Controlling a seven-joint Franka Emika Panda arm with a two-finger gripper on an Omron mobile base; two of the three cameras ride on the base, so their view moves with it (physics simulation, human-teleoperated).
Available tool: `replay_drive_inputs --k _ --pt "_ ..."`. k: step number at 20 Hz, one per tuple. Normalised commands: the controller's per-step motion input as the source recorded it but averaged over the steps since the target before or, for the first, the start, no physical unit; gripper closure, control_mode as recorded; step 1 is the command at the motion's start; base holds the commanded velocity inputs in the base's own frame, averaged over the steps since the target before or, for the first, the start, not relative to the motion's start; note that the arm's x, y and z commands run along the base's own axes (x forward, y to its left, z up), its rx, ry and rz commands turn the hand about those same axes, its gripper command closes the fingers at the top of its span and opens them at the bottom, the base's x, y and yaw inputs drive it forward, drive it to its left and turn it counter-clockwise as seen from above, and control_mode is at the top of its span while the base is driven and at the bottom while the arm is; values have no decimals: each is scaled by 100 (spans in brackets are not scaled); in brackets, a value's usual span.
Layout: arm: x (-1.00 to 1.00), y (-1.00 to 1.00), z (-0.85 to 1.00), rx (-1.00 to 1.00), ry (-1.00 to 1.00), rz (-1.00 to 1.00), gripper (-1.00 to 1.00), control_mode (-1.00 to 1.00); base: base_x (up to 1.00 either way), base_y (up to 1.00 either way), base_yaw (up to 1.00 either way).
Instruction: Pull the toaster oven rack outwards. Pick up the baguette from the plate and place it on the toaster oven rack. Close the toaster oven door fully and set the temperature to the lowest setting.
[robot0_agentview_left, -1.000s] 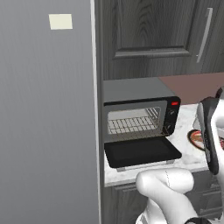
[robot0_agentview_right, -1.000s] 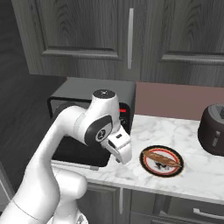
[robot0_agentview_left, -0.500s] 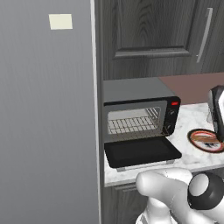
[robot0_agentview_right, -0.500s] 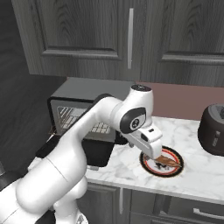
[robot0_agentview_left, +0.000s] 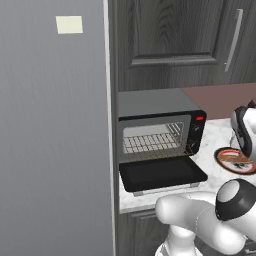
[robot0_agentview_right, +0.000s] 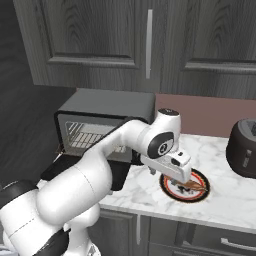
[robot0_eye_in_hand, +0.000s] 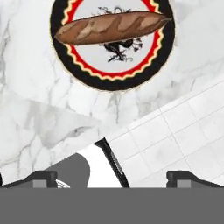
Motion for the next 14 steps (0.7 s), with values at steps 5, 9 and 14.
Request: replay_drive_inputs --k 5,9,14 --pt "36 2 -23 0 -2 45 -100 -100 0 0 0" --pt "44 -3 0 0 0 47 -100 -100 0 0 0" --pt "26 -10 0 0 -2 39 -100 -100 0 0 0"
